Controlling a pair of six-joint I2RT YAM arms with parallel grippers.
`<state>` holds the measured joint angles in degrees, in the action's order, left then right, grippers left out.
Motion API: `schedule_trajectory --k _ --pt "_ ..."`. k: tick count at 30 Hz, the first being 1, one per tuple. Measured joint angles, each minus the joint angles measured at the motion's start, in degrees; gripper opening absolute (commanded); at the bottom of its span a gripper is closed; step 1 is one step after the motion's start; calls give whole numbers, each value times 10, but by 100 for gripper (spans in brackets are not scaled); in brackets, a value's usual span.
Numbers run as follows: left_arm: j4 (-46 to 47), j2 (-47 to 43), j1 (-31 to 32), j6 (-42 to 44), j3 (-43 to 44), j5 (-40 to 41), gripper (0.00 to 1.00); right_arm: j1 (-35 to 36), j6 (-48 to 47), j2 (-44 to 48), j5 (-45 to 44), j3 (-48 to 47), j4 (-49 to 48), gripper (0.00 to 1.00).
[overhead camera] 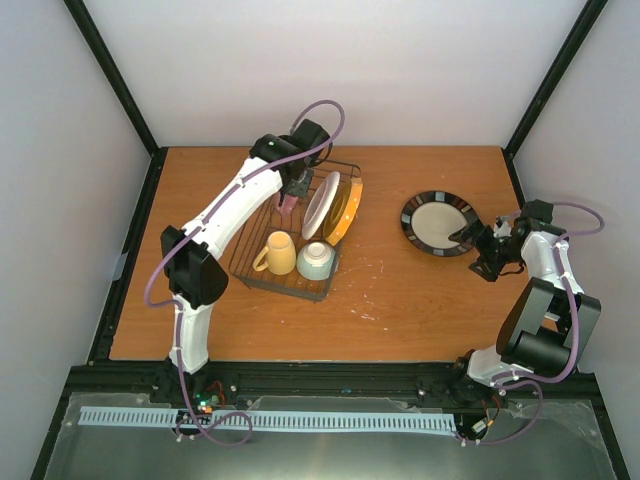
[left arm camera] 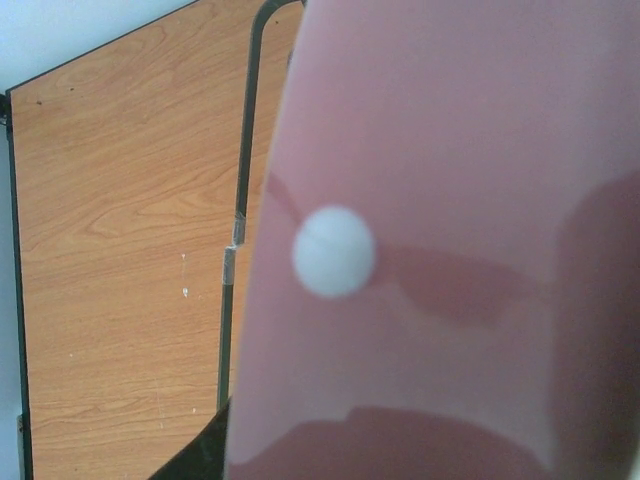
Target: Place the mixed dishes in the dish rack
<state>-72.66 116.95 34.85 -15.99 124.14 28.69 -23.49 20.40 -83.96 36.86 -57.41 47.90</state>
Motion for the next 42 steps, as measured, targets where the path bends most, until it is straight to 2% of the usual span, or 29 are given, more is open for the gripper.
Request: schedule_trajectory --k 17,24,42 --pt "-10 1 6 -12 0 -15 0 0 0 0 0 4 1 100" --pt "-6 4 10 -17 -27 -15 1 0 -1 0 0 4 1 100" --pt "5 22 28 -42 -41 16 2 0 -1 0 0 4 1 100"
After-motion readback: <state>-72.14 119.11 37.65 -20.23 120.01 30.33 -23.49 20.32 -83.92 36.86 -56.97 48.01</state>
